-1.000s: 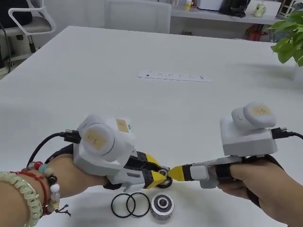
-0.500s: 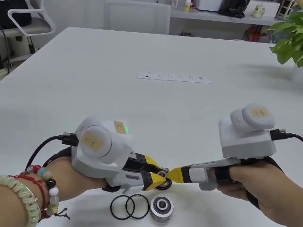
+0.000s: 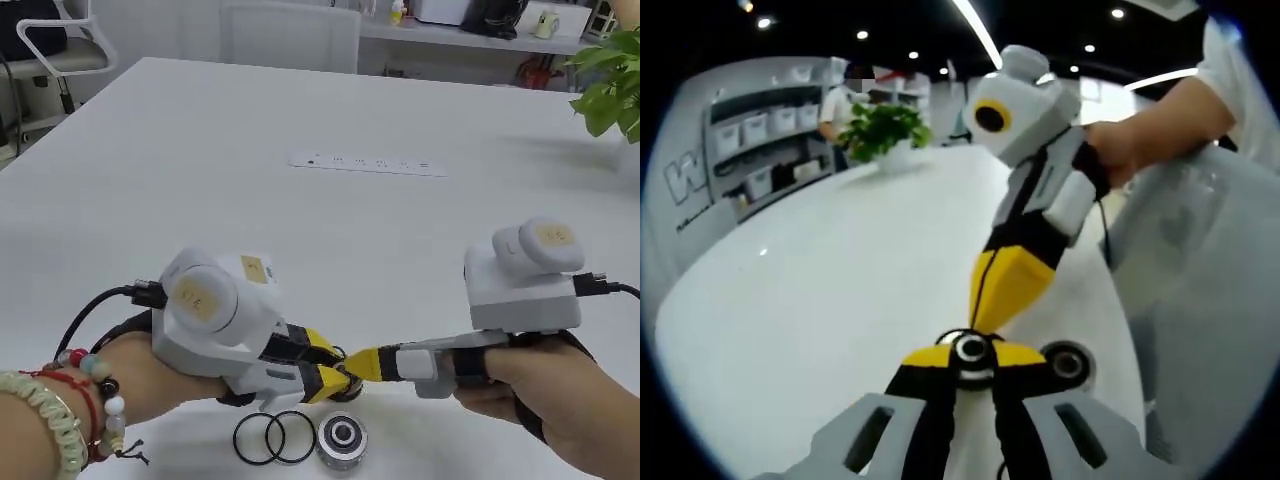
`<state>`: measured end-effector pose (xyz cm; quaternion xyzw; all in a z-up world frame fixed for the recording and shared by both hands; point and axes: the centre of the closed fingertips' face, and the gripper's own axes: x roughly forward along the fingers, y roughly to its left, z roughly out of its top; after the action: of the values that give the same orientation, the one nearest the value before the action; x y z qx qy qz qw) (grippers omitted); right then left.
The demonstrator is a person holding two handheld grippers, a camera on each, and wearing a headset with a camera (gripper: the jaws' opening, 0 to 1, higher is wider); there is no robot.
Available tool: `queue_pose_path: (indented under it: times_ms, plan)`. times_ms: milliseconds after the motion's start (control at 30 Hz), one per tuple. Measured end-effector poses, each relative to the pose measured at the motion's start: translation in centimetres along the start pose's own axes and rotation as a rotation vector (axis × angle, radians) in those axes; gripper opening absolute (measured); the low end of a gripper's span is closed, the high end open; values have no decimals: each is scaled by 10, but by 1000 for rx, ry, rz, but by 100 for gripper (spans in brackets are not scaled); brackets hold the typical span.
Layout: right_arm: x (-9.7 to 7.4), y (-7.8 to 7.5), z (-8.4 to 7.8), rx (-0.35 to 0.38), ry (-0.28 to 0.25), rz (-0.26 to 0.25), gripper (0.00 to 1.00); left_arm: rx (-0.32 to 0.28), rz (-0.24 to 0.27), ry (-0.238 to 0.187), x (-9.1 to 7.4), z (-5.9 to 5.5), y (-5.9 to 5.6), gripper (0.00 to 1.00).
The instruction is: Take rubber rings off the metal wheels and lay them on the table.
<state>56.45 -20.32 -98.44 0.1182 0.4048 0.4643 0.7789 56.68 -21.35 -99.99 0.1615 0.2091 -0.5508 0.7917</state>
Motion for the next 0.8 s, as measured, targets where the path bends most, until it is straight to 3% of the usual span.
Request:
queue_pose_path:
  times_ms: [67, 133, 667, 800]
  plan:
    - [1, -5, -4, -26, 22, -37, 0, -1, 0, 0, 0, 0, 0, 13]
    - [2, -5, -10, -33, 39, -35, 0, -4, 1, -1, 0, 0, 0, 13]
    - [-1, -15, -9, -4, 36, -81, 0, 7, 3, 10, 0, 0, 0, 14]
    - [-1, -16, -9, -4, 40, -86, 0, 34, 13, 43, 1, 1, -1, 14]
